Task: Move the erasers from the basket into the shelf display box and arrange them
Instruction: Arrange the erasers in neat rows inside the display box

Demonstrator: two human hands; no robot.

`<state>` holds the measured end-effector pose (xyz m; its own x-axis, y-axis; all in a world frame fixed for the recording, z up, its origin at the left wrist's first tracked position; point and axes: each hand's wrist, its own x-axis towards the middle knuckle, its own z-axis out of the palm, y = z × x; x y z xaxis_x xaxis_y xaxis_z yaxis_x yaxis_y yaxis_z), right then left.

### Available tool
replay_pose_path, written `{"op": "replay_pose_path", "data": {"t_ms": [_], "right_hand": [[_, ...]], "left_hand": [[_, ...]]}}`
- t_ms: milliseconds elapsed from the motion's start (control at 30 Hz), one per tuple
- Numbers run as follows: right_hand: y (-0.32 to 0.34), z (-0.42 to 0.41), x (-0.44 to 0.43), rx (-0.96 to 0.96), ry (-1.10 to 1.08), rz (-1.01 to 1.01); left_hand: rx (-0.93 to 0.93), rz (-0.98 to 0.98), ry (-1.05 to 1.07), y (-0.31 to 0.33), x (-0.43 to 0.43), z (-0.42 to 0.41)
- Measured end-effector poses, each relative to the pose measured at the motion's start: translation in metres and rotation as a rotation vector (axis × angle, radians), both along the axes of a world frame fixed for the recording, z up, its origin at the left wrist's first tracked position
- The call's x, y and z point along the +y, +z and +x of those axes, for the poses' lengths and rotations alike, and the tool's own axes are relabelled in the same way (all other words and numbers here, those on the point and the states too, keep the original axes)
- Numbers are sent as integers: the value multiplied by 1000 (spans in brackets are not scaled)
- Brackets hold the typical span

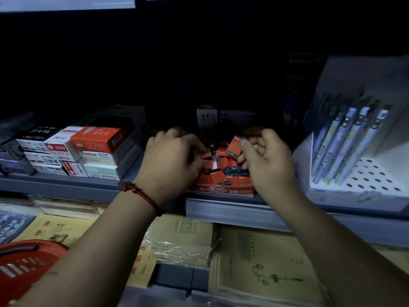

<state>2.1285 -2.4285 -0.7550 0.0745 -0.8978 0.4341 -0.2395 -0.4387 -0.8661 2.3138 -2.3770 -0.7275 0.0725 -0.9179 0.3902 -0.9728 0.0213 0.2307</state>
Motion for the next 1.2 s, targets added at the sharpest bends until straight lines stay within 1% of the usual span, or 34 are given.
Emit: {"op": "replay_pose_path", "data": {"t_ms": [67, 133, 167, 300, 467, 833, 1067, 1200], "right_hand": [[0, 0, 0, -13, -4, 7], [0, 0, -1, -28, -5, 15], [-1, 0, -2, -31, -7, 16], [-2, 0, -4, -42, -17, 27], [-1, -2, -1, 4, -30, 28], [0, -2, -1, 54, -58, 7], [-1, 0, -2, 59, -70, -2], [-1, 1, -2, 61, -76, 1]], "left_hand": [[97, -4, -171, 1, -4, -3], [61, 28, -292, 0, -9, -8], [25, 54, -317, -1, -12, -10], [-65, 135, -242, -5, -15, -15], [-76, 154, -244, -2, -15, -16], [-187, 202, -248, -3, -18, -20], [-52, 92, -316, -10, -20, -11], [-58, 88, -304, -13, -18, -11]]}}
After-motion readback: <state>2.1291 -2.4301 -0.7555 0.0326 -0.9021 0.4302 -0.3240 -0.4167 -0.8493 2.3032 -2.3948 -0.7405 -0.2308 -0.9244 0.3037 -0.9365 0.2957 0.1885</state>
